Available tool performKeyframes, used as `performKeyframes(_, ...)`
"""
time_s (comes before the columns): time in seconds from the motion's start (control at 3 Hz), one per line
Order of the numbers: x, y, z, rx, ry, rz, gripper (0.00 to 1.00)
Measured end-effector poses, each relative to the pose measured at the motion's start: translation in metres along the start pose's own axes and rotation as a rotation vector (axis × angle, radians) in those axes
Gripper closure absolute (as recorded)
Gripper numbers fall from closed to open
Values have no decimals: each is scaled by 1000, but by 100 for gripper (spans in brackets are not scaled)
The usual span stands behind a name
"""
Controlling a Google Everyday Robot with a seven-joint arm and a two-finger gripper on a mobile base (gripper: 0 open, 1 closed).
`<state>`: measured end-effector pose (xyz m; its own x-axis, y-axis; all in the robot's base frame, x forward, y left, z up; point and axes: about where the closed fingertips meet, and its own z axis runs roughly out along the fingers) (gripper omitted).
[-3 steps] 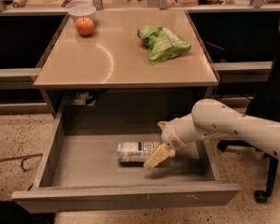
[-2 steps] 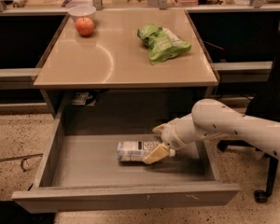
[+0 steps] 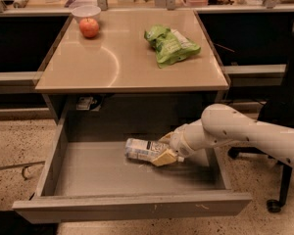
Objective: Pick blue plastic bottle from top drawer and place on counter
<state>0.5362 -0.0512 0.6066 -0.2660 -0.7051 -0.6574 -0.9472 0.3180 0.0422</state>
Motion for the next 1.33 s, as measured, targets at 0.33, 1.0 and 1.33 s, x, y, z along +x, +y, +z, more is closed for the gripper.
performKeyframes(0.33,-24,4,-35,21,22,-28,95)
performKeyframes(1.0,-72,9,-97,26,-15,-80,100)
performKeyframes(1.33,-91,1,-117,60,17,-92,100)
